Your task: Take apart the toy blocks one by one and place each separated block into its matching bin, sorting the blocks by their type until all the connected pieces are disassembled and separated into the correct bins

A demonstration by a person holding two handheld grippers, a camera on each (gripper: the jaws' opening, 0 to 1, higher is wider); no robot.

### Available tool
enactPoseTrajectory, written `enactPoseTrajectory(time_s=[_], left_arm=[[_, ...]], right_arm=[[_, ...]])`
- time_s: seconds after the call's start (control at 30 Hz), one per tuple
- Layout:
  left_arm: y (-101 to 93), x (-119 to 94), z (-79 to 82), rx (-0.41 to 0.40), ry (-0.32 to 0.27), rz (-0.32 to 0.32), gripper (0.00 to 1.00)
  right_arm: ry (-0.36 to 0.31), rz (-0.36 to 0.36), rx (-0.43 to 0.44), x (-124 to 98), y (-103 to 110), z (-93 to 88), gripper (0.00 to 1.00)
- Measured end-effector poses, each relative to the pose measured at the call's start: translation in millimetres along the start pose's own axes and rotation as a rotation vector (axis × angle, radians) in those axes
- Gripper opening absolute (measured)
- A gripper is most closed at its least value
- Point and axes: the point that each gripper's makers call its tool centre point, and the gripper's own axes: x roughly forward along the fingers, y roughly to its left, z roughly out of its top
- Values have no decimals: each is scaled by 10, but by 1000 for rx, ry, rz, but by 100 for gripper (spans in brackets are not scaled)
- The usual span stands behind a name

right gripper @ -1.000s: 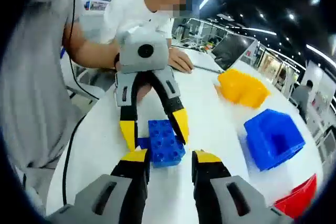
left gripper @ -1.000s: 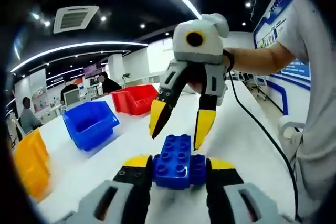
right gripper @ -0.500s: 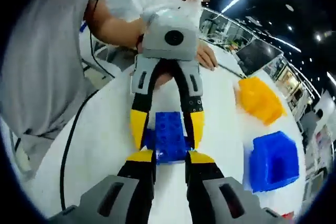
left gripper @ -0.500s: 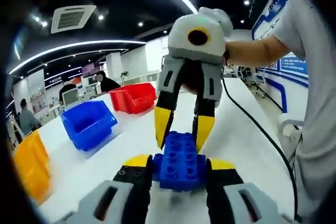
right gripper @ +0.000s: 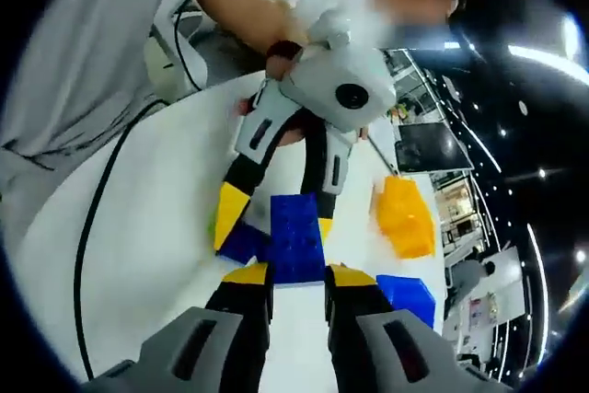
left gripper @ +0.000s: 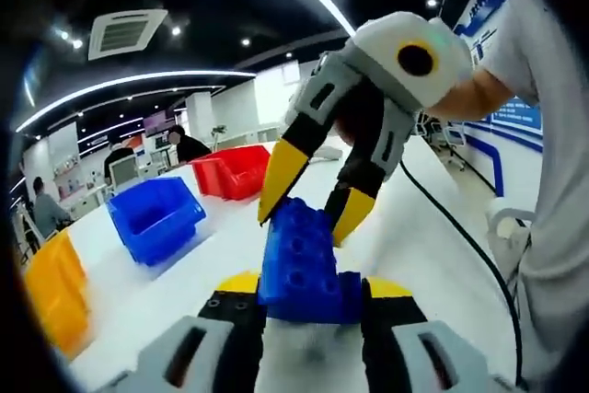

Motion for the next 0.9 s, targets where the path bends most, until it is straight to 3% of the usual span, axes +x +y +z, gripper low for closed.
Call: enactPoseTrajectory(time_s=[0.23, 0.3, 0.37, 0.5, 0.57, 0.63, 0.7, 0.8, 0.9], left_arm=[[-6, 8, -1, -9, -9, 20, 42], [-12, 12, 0, -15, -9, 30, 42], [-19, 18, 1, -16, -4, 40, 42], [-15, 23, -2, -27, -11, 57, 42], [-12, 26, -4, -36, -21, 66, 42], [-11, 27, -5, -43, -30, 74, 42], [-11, 29, -3, -47, -37, 83, 42], [-4, 27, -5, -52, -44, 85, 42], [0, 27, -7, -57, -49, 92, 42]], right_arm=[[-132, -119, 218, -245, -376, 54, 23], [-164, -191, 294, -276, -598, -36, 23], [-230, -291, 463, -300, -906, -160, 23], [-303, -537, 753, -375, -1531, -669, 23], [-276, -626, 788, -370, -1706, -840, 23], [-276, -658, 853, -332, -1804, -923, 23], [-230, -703, 955, -232, -1938, -1090, 24], [-216, -718, 1023, -93, -2036, -1129, 24], [-179, -708, 1038, 62, -2082, -1206, 24]])
